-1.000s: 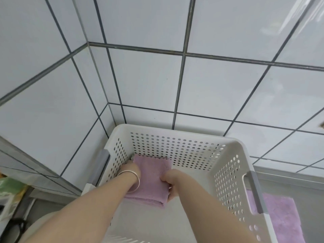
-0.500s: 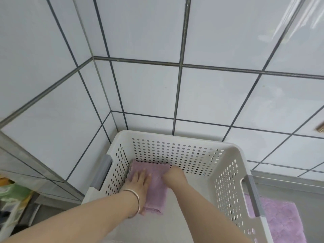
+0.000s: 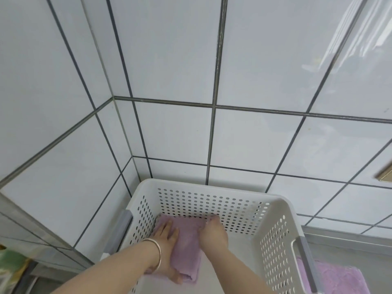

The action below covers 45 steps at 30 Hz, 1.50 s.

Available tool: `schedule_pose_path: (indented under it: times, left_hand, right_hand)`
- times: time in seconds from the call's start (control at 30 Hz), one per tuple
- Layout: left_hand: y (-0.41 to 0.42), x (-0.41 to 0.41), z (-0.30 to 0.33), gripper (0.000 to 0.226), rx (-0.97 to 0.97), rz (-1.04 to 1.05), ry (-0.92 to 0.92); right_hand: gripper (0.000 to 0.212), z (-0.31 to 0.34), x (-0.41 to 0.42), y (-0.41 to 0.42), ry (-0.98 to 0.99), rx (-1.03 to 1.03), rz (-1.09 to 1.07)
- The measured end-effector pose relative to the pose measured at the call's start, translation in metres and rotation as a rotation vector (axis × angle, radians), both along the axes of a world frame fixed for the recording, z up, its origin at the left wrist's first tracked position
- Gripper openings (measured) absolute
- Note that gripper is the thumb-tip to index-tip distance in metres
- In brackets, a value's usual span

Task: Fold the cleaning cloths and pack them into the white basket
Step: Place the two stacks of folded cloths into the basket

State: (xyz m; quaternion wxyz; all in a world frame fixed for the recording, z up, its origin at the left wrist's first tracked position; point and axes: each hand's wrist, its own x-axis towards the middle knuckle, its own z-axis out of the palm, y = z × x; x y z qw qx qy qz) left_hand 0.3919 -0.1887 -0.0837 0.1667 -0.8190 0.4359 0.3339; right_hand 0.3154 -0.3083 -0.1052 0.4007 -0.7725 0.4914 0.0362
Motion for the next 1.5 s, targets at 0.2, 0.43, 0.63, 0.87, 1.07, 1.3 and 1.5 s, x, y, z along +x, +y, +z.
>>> schedule_pose_path:
  times: [0.2,0.43,0.63,0.87,1.07,1.3,1.5]
  left_hand:
    - [-0.009,-0.009,0.013,0.089,0.046,-0.062,-0.104]
    - [0.003,0.0,-0.026,0.112,0.109,-0.026,-0.186]
    - [-0.024,-0.011,0.036,0.069,0.092,0.006,-0.189]
    - [-0.087,-0.118,0.177,0.025,-0.652,-0.145,-0.503]
    - [-0.123,-0.289,0.143,0.054,-1.534,0.362,0.444]
    - [-0.158,-0.337,-0.004,0.068,-0.955,0.729,0.272]
    - [-0.168,-0.312,-0.054,0.068,-0.626,0.999,0.136]
  right_hand:
    - [0.053,0.03,-0.02,0.03,0.122,-0.489,0.844]
    - [0.091,-0.017,-0.033,0.025,0.31,-0.339,0.935]
    - [0.054,0.049,-0.026,0.017,0.176,-0.332,0.912]
    - [0.013,0.18,-0.12,-0.033,-0.252,-0.963,0.506]
    - [0.016,0.161,-0.255,-0.085,-0.695,-0.596,-0.268]
    - [0.048,0.026,-0.328,-0.129,-0.052,-0.006,-0.37]
    - [0.06,-0.029,-0.324,-0.139,0.102,0.059,-0.299]
